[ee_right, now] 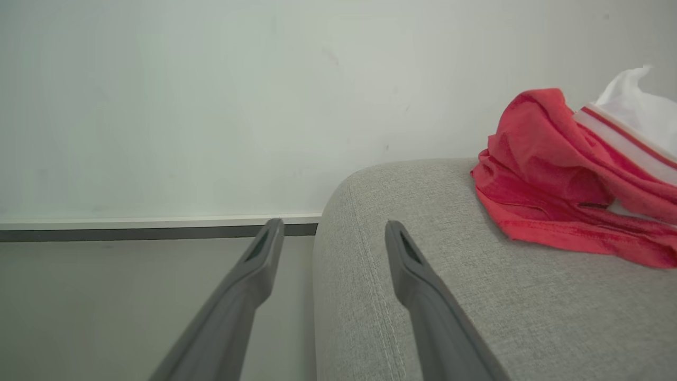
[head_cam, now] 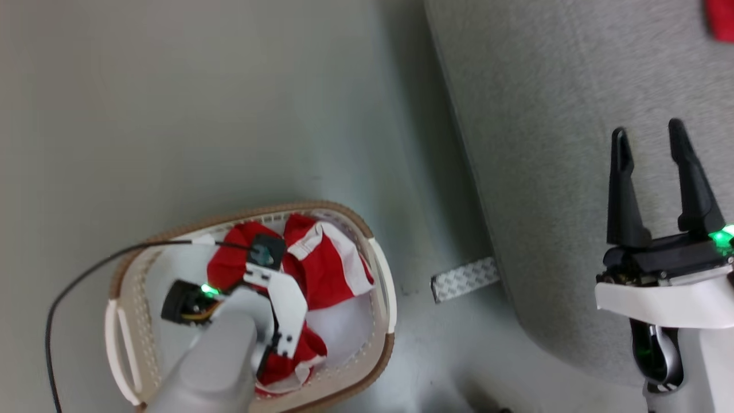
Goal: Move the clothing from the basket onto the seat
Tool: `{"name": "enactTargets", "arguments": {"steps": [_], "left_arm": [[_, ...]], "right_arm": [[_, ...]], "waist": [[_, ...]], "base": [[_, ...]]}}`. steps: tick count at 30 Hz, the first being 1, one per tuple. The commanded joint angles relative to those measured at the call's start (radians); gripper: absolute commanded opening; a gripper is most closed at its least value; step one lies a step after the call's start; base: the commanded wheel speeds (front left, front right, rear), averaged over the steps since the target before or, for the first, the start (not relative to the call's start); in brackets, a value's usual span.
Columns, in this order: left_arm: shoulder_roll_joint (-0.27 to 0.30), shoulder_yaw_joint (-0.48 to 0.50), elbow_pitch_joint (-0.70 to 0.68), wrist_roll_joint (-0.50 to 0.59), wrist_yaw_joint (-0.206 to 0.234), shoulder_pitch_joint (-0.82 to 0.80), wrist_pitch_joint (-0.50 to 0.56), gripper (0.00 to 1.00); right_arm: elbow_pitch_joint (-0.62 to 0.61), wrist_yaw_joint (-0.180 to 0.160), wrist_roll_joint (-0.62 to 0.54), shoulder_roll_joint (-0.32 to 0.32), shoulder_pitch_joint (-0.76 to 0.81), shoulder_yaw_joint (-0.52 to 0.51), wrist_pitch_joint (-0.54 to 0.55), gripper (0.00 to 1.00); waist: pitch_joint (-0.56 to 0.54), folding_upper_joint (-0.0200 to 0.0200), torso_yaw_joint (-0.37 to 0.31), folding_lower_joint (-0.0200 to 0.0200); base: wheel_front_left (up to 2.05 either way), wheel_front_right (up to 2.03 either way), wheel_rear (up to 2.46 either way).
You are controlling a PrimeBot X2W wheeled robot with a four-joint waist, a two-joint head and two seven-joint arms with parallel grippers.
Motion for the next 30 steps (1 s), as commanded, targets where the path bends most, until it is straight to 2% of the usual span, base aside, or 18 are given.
{"name": "enactTargets", "arguments": {"steps": [1,6,12,13,14,21,25,30], "left_arm": [[0.012,0.002,0.015,0.014,0.007,-0.035,-0.011,1.0],[0.018,-0.005,0.071,0.023,0.029,-0.104,-0.028,1.0],[0.013,-0.011,0.138,0.011,0.04,-0.144,-0.065,1.0],[0.014,-0.016,0.163,0.012,0.041,-0.151,-0.08,0.43],[0.013,-0.022,0.173,0.015,0.042,-0.154,-0.09,0.0],[-0.004,-0.045,0.207,-0.01,0.034,-0.145,-0.156,0.0],[-0.009,-0.06,0.201,-0.06,0.016,-0.097,-0.208,0.0],[-0.01,-0.103,0.117,-0.173,0.002,0.005,-0.242,0.0]], "right_arm": [[-0.012,-0.003,0.008,0.0,-0.027,-0.005,-0.003,1.0],[-0.034,-0.003,0.016,0.0,-0.06,-0.022,-0.003,1.0],[-0.042,-0.003,0.023,0.0,-0.068,-0.038,-0.003,1.0],[-0.042,-0.003,0.024,0.0,-0.07,-0.041,-0.003,1.0],[-0.04,-0.003,0.027,0.0,-0.071,-0.045,-0.003,1.0],[-0.008,-0.003,0.018,-0.001,-0.058,-0.06,-0.003,1.0],[0.024,-0.003,-0.005,-0.001,-0.024,-0.074,-0.003,1.0],[0.061,-0.003,-0.029,-0.001,0.029,-0.091,-0.003,1.0]], "waist": [[0.105,0.0,0.004,-0.0003],[0.193,0.0,0.004,-0.0003],[0.243,0.0,0.0,-0.0003],[0.248,0.0,-0.002,-0.0003],[0.248,0.0,-0.002,-0.0003],[0.158,0.0,0.038,-0.0003],[0.021,0.0,0.086,-0.0003],[-0.149,0.0,0.139,-0.0003]], "base": [[0.0,0.0,0.0],[0.0,0.0,0.0],[0.0,0.0,0.0],[0.0,0.0,0.0],[0.0,0.0,0.0],[0.0,0.0,0.0],[0.0,0.0,0.0],[0.0,0.0,0.0]]}}
